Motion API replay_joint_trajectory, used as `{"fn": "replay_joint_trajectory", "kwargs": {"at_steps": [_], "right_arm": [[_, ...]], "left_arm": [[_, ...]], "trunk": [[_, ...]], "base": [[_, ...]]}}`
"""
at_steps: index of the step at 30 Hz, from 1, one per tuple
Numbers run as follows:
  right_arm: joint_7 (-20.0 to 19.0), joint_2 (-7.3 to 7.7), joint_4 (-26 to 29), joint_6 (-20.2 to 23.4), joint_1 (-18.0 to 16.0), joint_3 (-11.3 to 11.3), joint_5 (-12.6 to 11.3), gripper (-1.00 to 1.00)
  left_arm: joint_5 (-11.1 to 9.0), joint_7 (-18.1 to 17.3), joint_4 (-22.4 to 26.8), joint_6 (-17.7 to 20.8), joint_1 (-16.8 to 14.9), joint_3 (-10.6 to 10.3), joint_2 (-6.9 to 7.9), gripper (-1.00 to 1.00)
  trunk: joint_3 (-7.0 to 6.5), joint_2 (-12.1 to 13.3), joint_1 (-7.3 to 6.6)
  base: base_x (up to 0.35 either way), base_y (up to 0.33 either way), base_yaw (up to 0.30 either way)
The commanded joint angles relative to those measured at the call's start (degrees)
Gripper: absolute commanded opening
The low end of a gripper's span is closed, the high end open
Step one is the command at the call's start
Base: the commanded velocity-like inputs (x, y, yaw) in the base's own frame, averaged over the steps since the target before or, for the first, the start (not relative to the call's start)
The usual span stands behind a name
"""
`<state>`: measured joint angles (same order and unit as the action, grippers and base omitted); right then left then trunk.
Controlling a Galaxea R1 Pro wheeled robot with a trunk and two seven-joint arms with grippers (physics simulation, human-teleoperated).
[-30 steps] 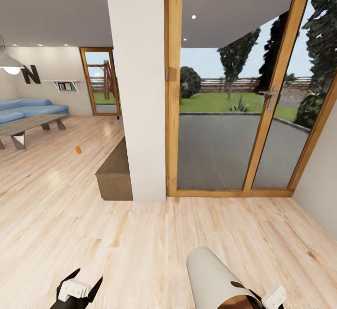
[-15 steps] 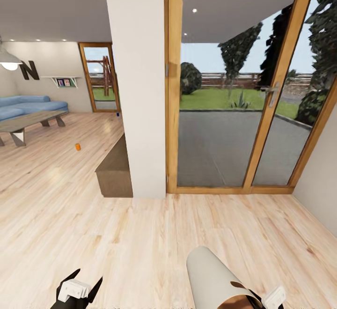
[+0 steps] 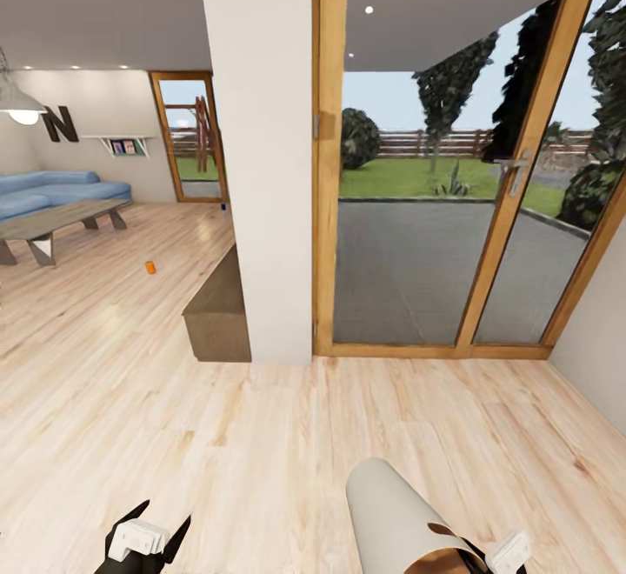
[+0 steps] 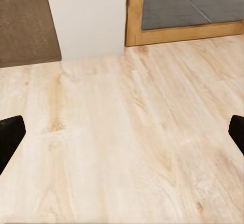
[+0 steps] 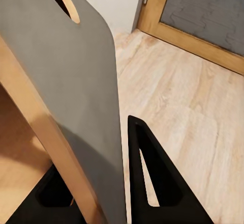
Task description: Put the three can of soda from the living room inside the tash can in the kitchen.
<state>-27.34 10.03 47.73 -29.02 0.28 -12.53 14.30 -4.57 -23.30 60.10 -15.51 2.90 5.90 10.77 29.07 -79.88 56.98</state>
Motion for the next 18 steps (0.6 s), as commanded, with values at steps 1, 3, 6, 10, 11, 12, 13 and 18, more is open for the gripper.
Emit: {"fn": "replay_joint_trajectory", "kwargs": {"at_steps": [1, 3, 6, 10, 11, 12, 13, 18], "right_arm": [[-0.3, -0.02, 0.1, 0.1, 0.0, 0.0, -0.7, -1.0], [-0.3, -0.02, 0.1, 0.1, 0.0, 0.0, -0.7, -1.0], [-0.3, -0.02, 0.1, 0.1, 0.0, 0.0, -0.7, -1.0], [-0.3, -0.02, 0.1, 0.1, 0.0, 0.0, -0.7, -1.0], [-0.3, -0.02, 0.1, 0.1, 0.0, 0.0, -0.7, -1.0], [-0.3, -0.02, 0.1, 0.1, 0.0, 0.0, -0.7, -1.0], [-0.3, -0.02, 0.1, 0.1, 0.0, 0.0, -0.7, -1.0], [-0.4, -0.02, 0.1, 0.1, 0.0, 0.0, -0.7, -1.0]], "left_arm": [[0.0, 0.0, 0.0, 0.0, 0.0, 0.0, 0.0, 1.0], [0.0, 0.0, 0.0, 0.0, 0.0, -0.1, 0.02, 1.0], [0.0, 0.0, 0.0, 0.0, 0.0, -0.1, 0.01, 1.0], [0.0, 0.0, 0.0, 0.0, 0.0, -0.1, 0.02, 1.0], [0.0, 0.0, 0.0, 0.0, 0.0, -0.1, 0.03, 1.0], [0.0, 0.0, 0.0, 0.0, 0.0, -0.1, 0.03, 1.0], [0.0, 0.0, 0.0, 0.0, 0.0, -0.1, 0.0, 1.0], [-0.1, -0.1, 0.1, -0.3, 0.0, -0.1, -0.01, 1.0]], "trunk": [[-0.1, 0.4, -0.23], [-0.29, 1.2, -0.67], [-0.57, 2.4, -1.33], [-0.94, 4.0, -2.21], [-1.03, 4.4, -2.43], [-1.12, 4.8, -2.64], [-1.22, 5.2, -2.86], [-0.85, 5.2, -2.86]], "base": [[0.0, 0.0, 0.066], [0.0, 0.0, 0.066], [0.0, 0.0, 0.066], [0.0, 0.0, 0.067], [0.0, 0.0, 0.068], [0.0, 0.0, 0.068], [0.0, 0.0, 0.068], [0.0, 0.0, 0.05]]}}
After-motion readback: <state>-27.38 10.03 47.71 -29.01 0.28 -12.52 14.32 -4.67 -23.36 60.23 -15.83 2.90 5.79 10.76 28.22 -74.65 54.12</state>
